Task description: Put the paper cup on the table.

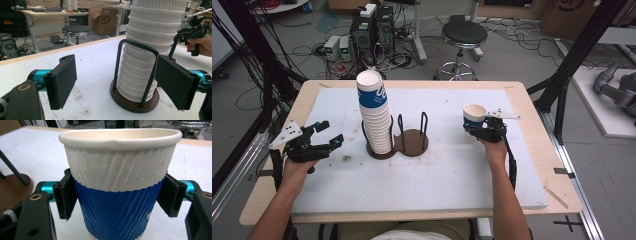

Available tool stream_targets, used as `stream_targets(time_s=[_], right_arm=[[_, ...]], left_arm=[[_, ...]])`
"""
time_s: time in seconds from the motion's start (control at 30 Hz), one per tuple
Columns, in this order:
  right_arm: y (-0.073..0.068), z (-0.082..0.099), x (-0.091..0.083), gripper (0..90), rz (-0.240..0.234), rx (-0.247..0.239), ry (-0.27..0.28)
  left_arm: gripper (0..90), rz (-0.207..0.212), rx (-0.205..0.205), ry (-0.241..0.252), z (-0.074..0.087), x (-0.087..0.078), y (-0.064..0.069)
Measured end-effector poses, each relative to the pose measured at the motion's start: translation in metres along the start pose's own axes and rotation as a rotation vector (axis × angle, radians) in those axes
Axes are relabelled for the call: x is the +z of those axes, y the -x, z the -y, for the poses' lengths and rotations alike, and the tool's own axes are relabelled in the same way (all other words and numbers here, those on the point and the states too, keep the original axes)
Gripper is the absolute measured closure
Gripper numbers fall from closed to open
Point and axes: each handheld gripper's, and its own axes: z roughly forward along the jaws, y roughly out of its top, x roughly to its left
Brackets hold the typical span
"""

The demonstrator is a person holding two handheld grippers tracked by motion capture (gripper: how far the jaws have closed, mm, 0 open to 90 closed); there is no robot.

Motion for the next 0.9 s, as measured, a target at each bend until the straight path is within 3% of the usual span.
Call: stream_targets(time_s=[0.07, 0.17, 0.43, 0.57, 0.9], right_arm=[[-0.001, 0.004, 0.001, 26.7, 0.008, -0.028, -0.019], [0.001, 0.008, 0.001, 26.2, 0.0, -0.018, -0.029], [0.004, 0.015, -0.009, 23.5, -0.018, -0.052, -0.048], [0.005, 0.018, -0.009, 18.9, -0.016, -0.016, -0.084], [0.001, 0.019, -0.015, 18.9, -0.002, -0.029, -0.128]], left_arm=[[18.3, 0.001, 0.002, -0.003, 0.0, 0.0, 0.0], [18.3, 0.0, -0.003, -0.005, 0.001, 0.0, 0.0], [18.6, 0.002, -0.006, -0.001, 0.001, -0.001, -0.001], [18.6, 0.003, -0.007, -0.003, 0.001, -0.001, -0.002], [18.8, -0.001, -0.012, -0.001, 0.001, -0.002, -0.004]])
